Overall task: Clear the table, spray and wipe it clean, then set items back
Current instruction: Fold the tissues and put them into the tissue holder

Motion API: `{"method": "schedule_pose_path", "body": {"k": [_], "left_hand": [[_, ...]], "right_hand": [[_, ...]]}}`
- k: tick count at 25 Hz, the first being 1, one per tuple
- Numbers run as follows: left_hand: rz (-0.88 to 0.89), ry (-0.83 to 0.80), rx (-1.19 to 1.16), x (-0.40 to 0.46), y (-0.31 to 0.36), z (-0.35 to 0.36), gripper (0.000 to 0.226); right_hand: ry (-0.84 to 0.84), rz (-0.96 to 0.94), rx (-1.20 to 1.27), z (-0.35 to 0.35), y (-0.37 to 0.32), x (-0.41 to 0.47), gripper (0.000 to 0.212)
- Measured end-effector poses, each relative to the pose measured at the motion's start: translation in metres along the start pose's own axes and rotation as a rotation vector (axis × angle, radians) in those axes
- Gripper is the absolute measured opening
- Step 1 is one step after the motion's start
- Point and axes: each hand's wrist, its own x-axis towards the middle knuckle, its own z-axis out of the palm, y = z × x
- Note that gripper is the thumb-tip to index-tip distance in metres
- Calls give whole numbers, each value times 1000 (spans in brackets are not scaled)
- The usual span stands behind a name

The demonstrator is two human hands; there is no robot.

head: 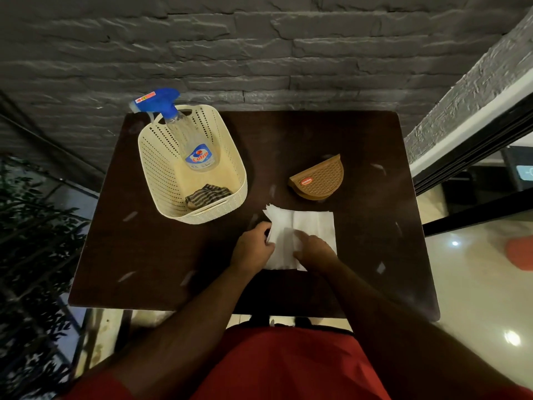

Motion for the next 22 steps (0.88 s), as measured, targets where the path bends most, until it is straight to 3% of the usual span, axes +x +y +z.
{"method": "schedule_pose_path", "body": {"k": [3, 6, 10, 16, 22], "left_hand": [[17, -33, 30, 0, 22, 6, 53], [47, -86, 57, -2, 46, 20, 50], [102, -109, 82, -7, 81, 48, 35], [172, -205, -88, -13, 87, 65, 37], [75, -35, -134, -5, 58, 52, 35]], "right_hand": [[126, 66, 215, -9, 7, -4, 42], [148, 194, 670, -21, 13, -12, 29], [-9, 224, 955, -33, 30, -24, 46], [124, 254, 900, -34, 61, -7, 25], [301, 238, 573, -40, 72, -1, 18]]}}
